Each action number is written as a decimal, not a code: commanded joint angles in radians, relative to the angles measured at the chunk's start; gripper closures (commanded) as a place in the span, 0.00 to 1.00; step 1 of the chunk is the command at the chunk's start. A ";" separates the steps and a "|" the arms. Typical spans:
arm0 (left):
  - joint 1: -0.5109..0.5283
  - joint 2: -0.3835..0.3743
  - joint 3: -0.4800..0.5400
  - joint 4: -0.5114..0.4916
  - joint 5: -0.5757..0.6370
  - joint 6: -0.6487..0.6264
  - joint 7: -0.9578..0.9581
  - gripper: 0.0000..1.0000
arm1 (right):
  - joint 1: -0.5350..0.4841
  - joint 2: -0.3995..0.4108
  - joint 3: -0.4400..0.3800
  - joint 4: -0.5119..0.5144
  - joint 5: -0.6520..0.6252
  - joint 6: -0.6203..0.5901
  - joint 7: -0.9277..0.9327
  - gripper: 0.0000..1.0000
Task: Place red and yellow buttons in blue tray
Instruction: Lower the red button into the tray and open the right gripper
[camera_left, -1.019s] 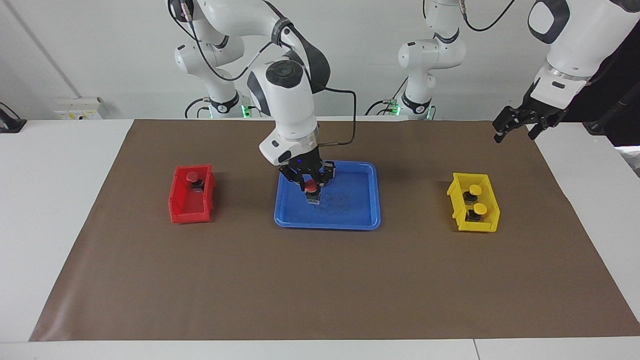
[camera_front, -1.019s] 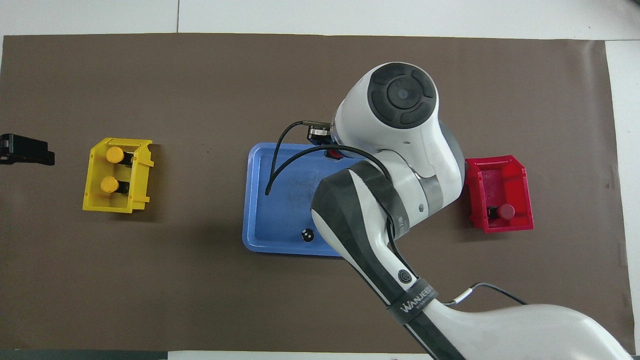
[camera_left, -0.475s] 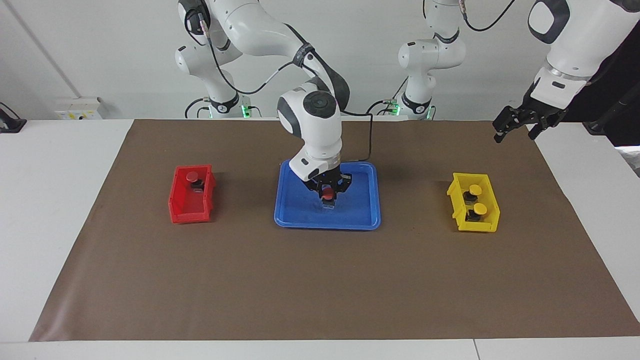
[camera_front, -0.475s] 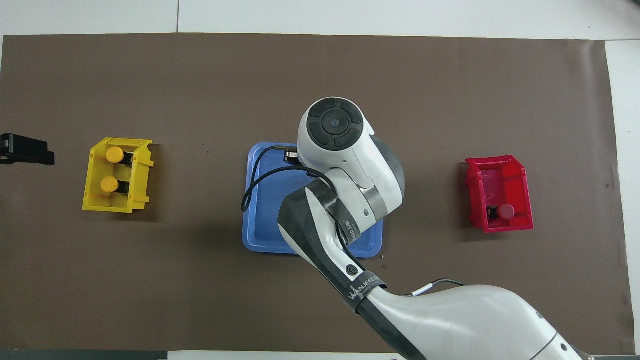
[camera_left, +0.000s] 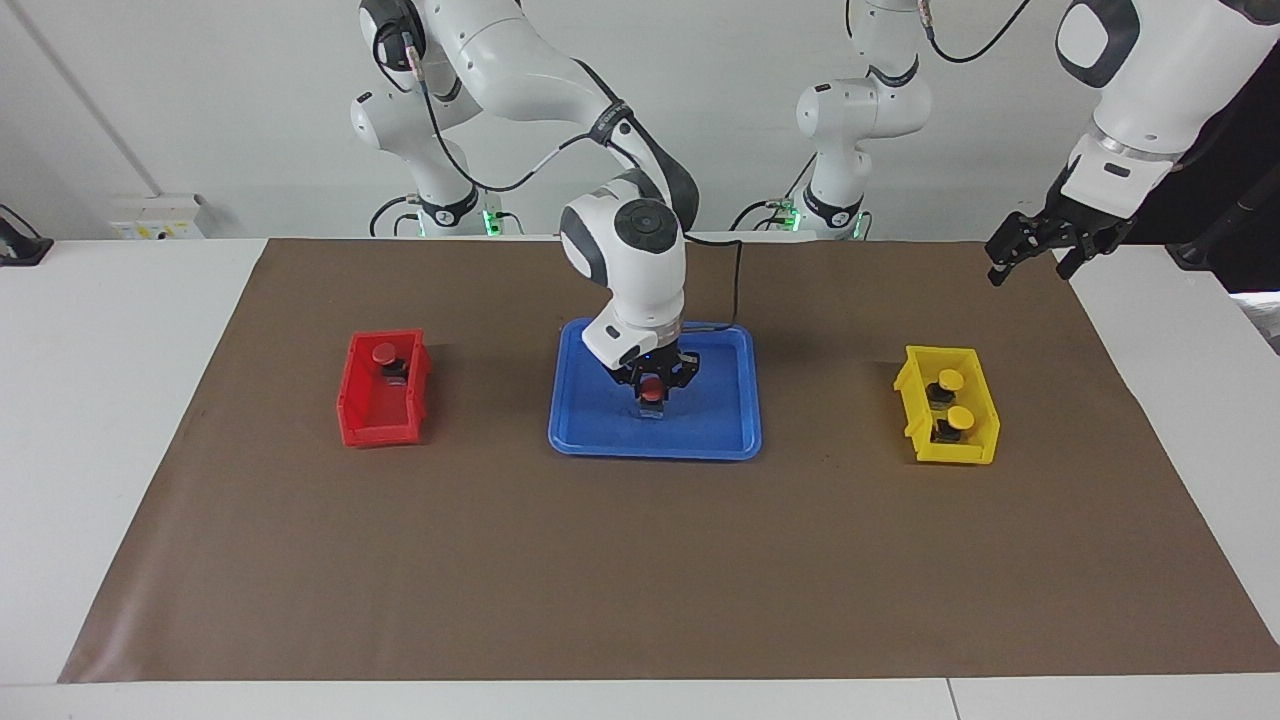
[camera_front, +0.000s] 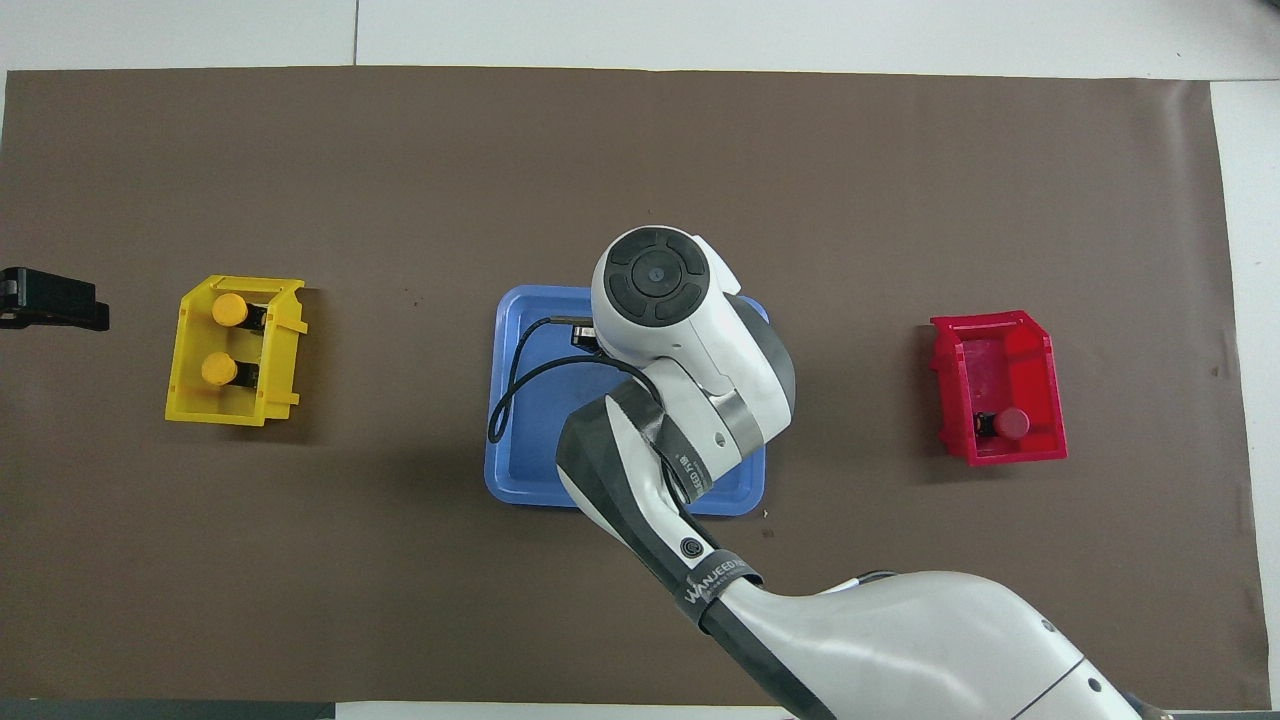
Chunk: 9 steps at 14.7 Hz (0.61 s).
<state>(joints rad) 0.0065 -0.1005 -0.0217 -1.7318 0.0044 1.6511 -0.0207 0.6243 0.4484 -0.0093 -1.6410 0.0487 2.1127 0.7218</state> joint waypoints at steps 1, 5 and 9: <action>0.010 -0.005 -0.004 0.008 -0.015 -0.020 0.008 0.00 | 0.005 -0.020 -0.001 -0.054 -0.027 0.049 0.024 0.81; 0.010 -0.005 -0.004 0.008 -0.015 -0.020 0.008 0.00 | 0.005 -0.023 -0.003 -0.066 -0.035 0.058 0.024 0.63; 0.010 -0.005 -0.004 0.008 -0.015 -0.020 0.008 0.00 | 0.002 -0.022 -0.006 -0.022 -0.050 0.040 0.022 0.23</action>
<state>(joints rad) 0.0065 -0.1005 -0.0217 -1.7318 0.0044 1.6510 -0.0207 0.6251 0.4420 -0.0104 -1.6712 0.0277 2.1523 0.7219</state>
